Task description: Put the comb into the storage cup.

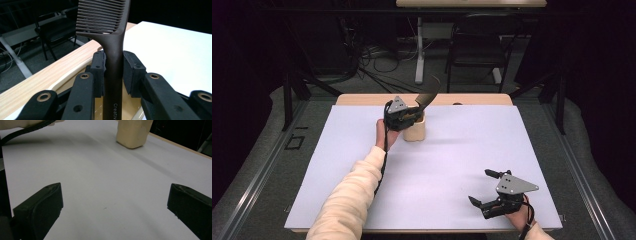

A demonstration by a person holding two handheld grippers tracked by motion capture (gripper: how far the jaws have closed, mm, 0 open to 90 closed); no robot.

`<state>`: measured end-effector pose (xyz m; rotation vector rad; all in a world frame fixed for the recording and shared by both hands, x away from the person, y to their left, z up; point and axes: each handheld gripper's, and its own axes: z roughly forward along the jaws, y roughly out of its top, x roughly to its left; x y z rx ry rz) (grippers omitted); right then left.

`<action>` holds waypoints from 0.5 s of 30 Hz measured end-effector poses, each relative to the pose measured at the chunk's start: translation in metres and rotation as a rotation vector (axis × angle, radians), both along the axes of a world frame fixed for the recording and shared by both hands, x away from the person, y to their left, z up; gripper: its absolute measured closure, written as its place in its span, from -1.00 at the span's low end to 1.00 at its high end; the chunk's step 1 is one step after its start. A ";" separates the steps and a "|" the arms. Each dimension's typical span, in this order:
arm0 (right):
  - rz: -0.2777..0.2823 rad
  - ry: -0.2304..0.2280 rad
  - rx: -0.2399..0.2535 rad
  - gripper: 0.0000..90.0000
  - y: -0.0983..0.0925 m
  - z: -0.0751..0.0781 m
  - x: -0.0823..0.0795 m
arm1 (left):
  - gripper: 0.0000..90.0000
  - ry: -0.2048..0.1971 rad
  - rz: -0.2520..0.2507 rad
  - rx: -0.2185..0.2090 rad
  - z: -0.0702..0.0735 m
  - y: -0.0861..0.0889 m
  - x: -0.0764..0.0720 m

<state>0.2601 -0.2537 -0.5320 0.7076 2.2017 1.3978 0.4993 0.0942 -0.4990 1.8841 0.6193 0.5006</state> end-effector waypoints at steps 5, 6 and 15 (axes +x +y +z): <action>0.001 0.003 -0.002 -1.00 0.000 0.000 0.000 | 0.60 0.014 0.006 0.018 -0.001 0.000 0.002; 0.001 0.001 -0.003 -1.00 0.000 0.000 0.000 | 0.60 0.018 0.009 0.027 -0.002 -0.001 0.002; 0.002 0.002 -0.003 -1.00 0.000 0.000 0.000 | 0.36 0.021 0.033 0.002 0.001 0.001 0.000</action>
